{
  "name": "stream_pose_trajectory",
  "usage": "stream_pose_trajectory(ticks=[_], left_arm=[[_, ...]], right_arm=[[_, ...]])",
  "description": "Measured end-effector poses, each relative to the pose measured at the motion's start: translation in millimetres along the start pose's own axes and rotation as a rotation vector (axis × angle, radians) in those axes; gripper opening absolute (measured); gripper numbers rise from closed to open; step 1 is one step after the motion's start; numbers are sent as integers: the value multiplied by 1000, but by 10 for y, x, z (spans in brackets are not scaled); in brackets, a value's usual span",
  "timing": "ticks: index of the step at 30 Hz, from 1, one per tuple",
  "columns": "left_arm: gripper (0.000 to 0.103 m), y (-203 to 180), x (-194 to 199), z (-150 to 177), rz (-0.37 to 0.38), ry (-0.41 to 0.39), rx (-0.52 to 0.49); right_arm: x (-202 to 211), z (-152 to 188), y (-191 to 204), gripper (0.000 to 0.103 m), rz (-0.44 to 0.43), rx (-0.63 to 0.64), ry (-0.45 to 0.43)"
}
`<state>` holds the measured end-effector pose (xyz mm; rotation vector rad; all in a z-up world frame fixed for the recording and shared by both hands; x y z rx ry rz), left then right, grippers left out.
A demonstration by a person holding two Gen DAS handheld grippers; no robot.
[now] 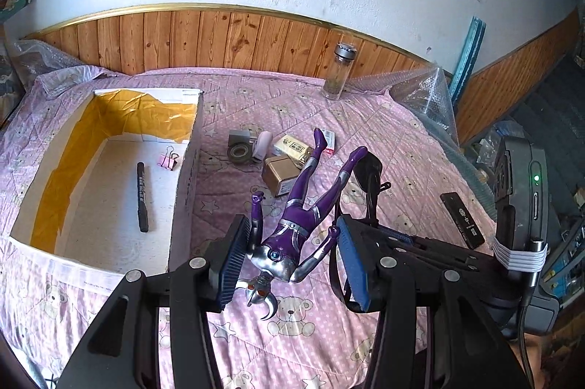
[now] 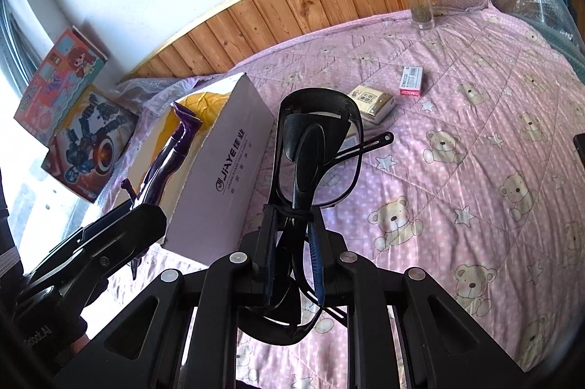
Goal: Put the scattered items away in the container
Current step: 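Carry the figure in the left tool and the glasses in the right tool into the box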
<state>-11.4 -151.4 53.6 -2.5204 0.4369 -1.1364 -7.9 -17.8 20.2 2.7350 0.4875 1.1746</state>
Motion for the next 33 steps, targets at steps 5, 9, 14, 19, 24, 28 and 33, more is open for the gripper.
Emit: stream_pose_trajectory(ticks=[5,9,14,19,24,28,33], left_arm=[[51,36,173,-21,6,-27,13],[51,101,293,-63,3,-51,31],[51,223,417,-151,-3,-76,59],[51,376,504,-248,-13,-100,96],[51,557,528,-356,-25,-113,134],[51,717,553,-440,-37,-125,159],[51,923,547,-544,-54,-134,188]], right_arm=[[107,-55,195,18,-16,36,-20],[165,-120,348,18,-31,65,-33],[190,-225,560,18,-53,110,-43],[169,-369,770,18,-74,152,-51],[118,-513,935,18,-88,185,-54],[45,-626,1028,18,-98,203,-53],[-82,-745,1118,18,-109,222,-45]])
Point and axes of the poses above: each gripper's, at about its wrist camera, not at the fingertips, and x roughly against the way its jaws point, y to its left, z to its underside, the point moved 4 cm from there along -x, roughly the way its jaws point, and after that the axes turned 15 degrees about x, right-handed, at the moved point
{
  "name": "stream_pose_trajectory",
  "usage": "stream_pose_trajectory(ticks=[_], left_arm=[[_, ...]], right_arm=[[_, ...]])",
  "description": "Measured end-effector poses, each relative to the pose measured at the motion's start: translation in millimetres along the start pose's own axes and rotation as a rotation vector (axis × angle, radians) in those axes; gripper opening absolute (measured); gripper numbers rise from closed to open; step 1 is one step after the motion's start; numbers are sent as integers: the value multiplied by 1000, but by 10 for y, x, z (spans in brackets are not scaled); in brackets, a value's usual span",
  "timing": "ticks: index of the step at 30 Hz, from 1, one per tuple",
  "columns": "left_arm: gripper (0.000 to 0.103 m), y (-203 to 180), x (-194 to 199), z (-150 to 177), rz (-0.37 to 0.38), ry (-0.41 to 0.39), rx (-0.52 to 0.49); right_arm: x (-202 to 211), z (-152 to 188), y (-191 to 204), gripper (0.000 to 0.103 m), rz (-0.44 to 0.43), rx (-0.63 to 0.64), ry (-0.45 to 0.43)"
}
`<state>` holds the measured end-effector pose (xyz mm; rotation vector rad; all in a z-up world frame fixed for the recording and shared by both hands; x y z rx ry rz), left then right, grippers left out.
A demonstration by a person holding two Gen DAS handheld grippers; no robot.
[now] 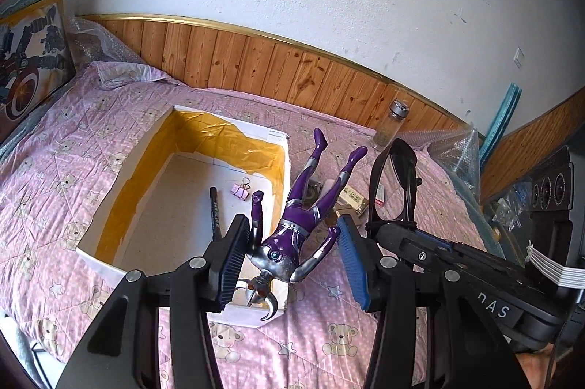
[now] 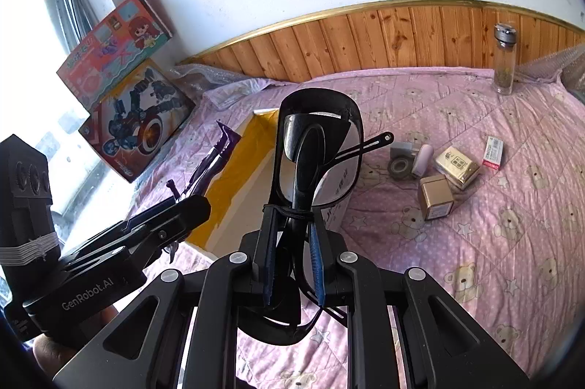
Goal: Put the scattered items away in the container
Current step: 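Carry the figure in the left tool and the glasses in the right tool into the box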
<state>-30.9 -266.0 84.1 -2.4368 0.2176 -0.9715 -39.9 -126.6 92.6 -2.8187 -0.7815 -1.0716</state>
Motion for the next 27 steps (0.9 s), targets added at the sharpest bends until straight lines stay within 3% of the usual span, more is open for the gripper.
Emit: stream_pose_trajectory(ticks=[13,27], left_arm=[[51,519,-203,-295,-65,0,70],[51,1080,-629,-498,-175,67,133]], right_arm=[[-494,-350,182,18,-40,70,35],[-1348,-350,352,18,-107,159,175]])
Point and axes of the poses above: each gripper's, at about its wrist camera, not at the fingertips, and x roughly against the way its jaws point, y to its left, z to its underside, the point moved 4 cm from there along -x, roughly the way its jaws point, and after that the axes turned 15 degrees about x, right-handed, at the moved point
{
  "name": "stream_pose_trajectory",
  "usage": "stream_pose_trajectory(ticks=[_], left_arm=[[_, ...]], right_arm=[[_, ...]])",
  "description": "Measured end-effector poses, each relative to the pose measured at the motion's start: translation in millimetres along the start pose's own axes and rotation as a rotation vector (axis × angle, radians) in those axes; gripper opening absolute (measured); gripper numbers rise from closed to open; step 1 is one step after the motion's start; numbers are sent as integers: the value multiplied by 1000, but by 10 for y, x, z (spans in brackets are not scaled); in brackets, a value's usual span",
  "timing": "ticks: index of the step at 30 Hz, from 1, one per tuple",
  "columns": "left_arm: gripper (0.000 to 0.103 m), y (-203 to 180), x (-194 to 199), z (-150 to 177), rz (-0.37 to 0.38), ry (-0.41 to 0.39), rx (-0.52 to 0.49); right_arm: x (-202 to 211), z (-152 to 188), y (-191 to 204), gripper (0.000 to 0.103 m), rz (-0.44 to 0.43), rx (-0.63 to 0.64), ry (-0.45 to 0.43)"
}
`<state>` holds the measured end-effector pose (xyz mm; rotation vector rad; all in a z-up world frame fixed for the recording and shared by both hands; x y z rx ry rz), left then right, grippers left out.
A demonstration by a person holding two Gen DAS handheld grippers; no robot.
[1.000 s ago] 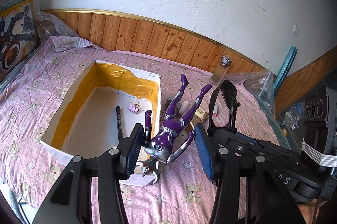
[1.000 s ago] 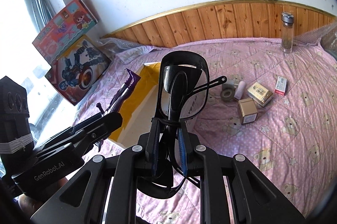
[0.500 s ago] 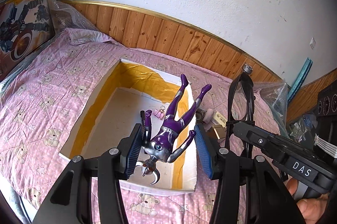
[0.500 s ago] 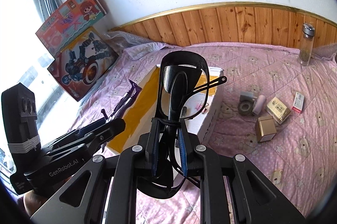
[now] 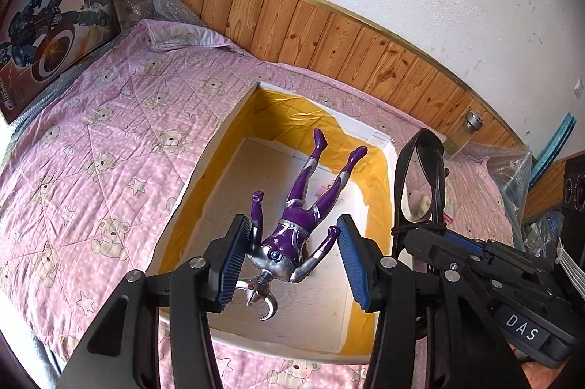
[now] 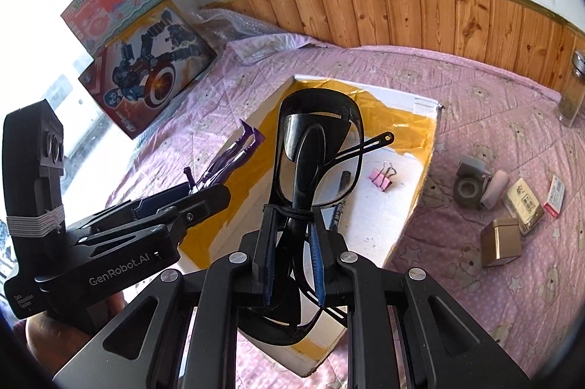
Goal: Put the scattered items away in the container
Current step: 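Carry the figure in the left tool and the glasses in the right tool into the box, then open the left tool to release the figure while the right tool releases the glasses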
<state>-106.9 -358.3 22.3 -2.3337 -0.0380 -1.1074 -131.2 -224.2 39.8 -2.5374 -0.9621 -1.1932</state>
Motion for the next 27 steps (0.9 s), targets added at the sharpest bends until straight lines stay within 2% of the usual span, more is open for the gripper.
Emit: stream_pose_trajectory(ticks=[7,15,25,26,27], left_arm=[[51,169,-291,-13,-94,56,3],[51,254,-533,47,-161,112,-24],[52,344,-687,18,-187,139,-9],[52,353,-693,10,-189,138,-6],[52,359,-698,3,-189,141,-3]], right_arm=[[-392,44,78,18,-26,72,105],[-732,113,95,19,-32,118,213],[-863,123,62,22,-41,117,245],[-858,116,55,23,-41,112,242],[-850,106,42,30,-41,103,236]])
Point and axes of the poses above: each gripper's, at about its wrist camera, not at the fingertips, and x roughly against the way its jaws point, y to its left, z to its underside, the point moved 4 cm from there along -x, roughly the way its jaws point, and after that the axes turned 15 degrees about x, right-handed, at the moved point
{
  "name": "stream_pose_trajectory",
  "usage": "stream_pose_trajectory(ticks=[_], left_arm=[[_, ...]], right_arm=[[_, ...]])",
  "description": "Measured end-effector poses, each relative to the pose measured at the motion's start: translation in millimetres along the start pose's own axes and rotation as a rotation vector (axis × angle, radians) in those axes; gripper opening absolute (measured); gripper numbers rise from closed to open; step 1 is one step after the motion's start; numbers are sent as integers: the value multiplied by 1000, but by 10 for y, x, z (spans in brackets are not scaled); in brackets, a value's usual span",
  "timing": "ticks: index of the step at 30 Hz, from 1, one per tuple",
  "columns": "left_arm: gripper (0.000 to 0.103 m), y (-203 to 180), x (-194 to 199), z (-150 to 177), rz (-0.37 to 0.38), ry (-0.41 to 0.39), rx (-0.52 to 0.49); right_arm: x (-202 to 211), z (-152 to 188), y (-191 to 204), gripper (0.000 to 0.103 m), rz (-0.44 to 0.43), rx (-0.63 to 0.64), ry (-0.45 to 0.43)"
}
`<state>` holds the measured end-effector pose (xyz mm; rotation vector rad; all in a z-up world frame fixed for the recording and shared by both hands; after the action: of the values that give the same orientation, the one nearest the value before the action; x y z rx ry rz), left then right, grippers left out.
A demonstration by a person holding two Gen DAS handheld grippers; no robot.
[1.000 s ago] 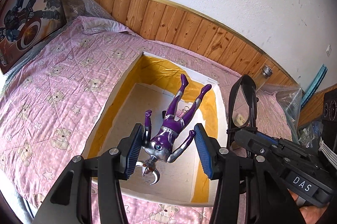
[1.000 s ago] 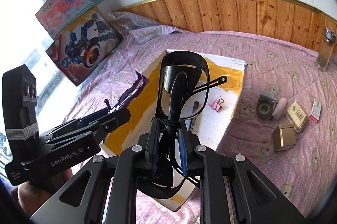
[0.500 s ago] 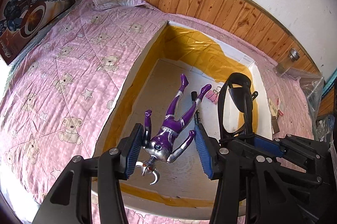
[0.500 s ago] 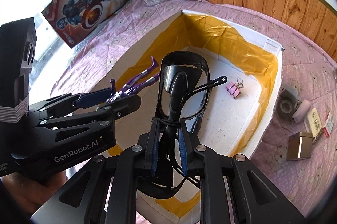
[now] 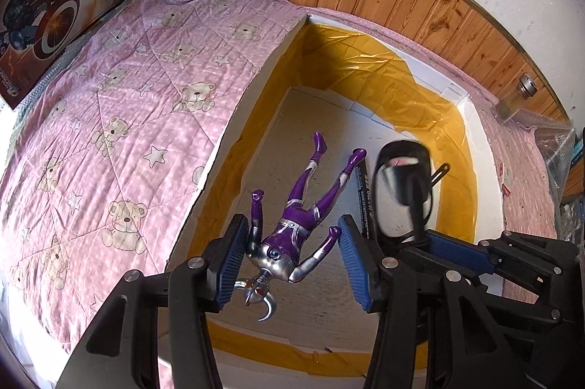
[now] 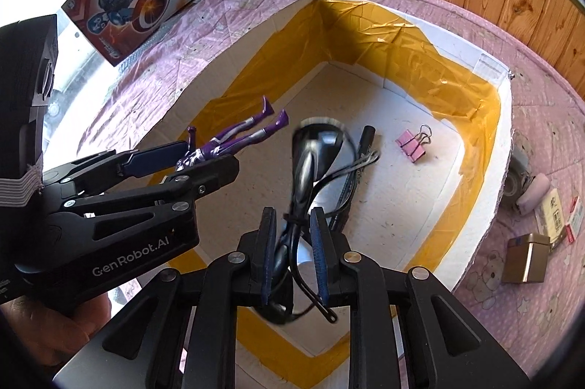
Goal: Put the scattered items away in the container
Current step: 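Open the left tool to release the figure while the right tool releases the glasses, then withdraw both tools from the box toward the remaining items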
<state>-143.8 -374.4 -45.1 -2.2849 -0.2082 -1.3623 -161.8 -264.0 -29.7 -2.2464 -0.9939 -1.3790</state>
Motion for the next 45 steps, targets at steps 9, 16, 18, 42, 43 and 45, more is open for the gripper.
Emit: stream_pose_trajectory(ticks=[9,16,18,42,43,45], left_arm=[[53,86,42,-61,11,5,22],[53,94,94,-8,12,5,17],[53,82,114,22,14,3,14],[53,-284,626,303,82,-85,-41],[53,-304,651,320,83,-91,-44],[53,-347,690,351,88,-99,-51]], right_arm=[[155,-43,-10,33,3,-19,-45],[213,-3,40,33,-8,-22,-61],[236,19,42,33,-10,-24,-66],[940,303,-23,33,-20,-96,-258],[975,327,-35,33,-21,-104,-267],[1040,374,-66,33,-23,-118,-281]])
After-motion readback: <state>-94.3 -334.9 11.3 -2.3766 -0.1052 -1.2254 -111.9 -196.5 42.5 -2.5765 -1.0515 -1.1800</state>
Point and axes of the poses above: each gripper's, at about its wrist camera, not at the fingertips, and x roughly against the way its jaws point, y to its left, z to its underside, the point moved 4 cm from there along -x, roughly the way its jaws point, and after that the axes turned 15 degrees about x, right-handed, at the moved point
